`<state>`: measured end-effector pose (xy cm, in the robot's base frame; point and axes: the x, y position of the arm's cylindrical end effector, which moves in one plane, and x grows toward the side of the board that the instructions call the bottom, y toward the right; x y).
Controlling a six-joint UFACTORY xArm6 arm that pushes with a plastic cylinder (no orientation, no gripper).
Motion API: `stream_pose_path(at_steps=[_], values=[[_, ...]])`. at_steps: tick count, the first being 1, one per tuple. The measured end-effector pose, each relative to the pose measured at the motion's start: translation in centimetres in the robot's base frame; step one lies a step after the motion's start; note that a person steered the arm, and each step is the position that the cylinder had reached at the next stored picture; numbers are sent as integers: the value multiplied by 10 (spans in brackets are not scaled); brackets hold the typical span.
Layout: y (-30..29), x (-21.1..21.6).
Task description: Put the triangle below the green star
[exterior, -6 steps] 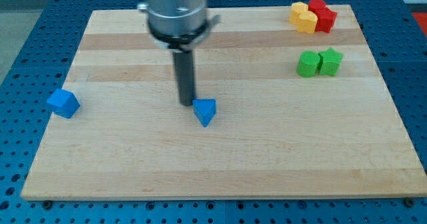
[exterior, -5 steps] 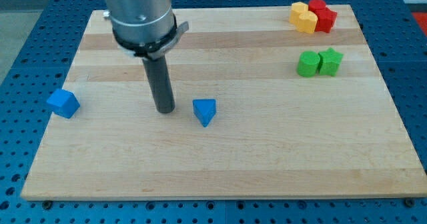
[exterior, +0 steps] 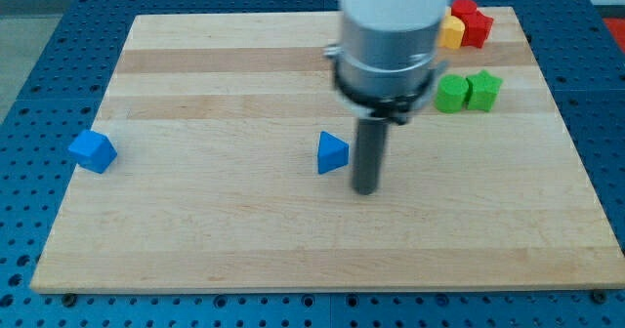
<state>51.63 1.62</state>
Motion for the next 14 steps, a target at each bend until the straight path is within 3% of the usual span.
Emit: stream_pose_path(at_steps=[1,2,4,5,6,7,8,10,14], values=[[-61,-8],[-65,-44],[80,-45],[69,-44],[18,-34],[16,-1],[60,5],[154,-68],[147,-64]])
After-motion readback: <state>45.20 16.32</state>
